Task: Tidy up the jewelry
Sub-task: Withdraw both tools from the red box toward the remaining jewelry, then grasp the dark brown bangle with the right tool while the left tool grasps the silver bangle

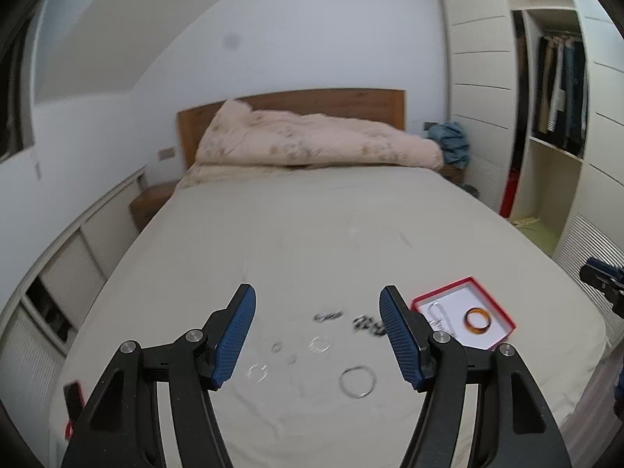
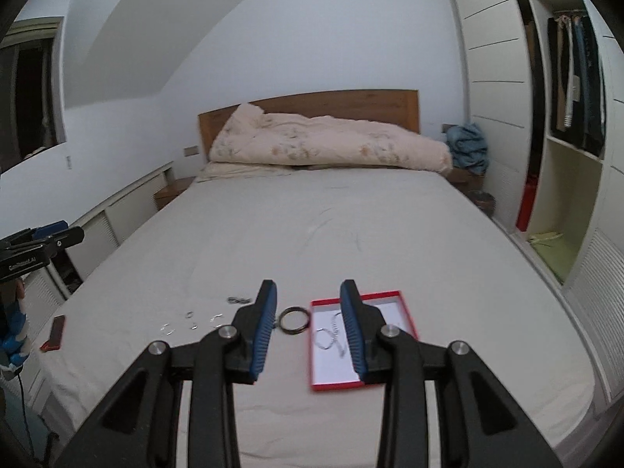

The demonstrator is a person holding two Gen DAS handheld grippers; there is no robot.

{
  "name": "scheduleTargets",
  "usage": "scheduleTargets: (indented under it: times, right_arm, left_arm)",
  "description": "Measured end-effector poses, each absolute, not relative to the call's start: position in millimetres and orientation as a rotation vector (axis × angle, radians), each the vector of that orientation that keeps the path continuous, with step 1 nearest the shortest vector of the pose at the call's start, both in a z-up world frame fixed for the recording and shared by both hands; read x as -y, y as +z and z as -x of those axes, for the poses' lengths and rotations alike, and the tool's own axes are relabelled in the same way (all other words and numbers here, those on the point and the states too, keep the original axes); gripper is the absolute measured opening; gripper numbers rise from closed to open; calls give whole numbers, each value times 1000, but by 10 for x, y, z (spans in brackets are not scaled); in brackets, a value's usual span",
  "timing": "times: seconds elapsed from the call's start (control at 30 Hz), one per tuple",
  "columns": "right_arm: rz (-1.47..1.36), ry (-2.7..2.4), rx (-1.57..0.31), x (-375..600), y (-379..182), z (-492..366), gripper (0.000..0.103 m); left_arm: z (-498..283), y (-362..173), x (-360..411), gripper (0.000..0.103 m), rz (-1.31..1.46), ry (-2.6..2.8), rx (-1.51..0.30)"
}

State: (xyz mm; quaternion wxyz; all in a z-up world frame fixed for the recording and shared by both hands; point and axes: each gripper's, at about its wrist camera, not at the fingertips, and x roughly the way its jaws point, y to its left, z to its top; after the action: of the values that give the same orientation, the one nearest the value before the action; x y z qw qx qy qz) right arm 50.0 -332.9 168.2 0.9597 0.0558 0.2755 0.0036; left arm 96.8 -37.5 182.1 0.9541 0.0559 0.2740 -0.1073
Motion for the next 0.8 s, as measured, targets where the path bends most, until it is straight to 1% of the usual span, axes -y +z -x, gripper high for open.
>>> scheduleTargets:
  times: [0.17, 0.3, 0.43, 0.53, 0.8]
  right_arm:
    - [-118, 64, -631, 3156, 1298, -739, 32]
    - [-108, 126, -708, 3009, 915, -952, 32]
    - [-99, 180, -789, 2880, 500, -1264, 32]
    - [-100, 213, -857, 2789, 140, -1564, 32]
    - [-93, 249, -1003, 2655, -661, -2162, 32]
  left_arm:
    - [-1103, 1464, -38, 65, -67, -129, -614]
    - [-1295, 956, -245, 64, -57, -65, -671]
    - [-1482, 408, -422, 60, -30, -29, -739]
    - [-1622, 33, -450, 54, -26, -22, -789]
    - [-2010, -827, -348, 54, 24, -49, -922]
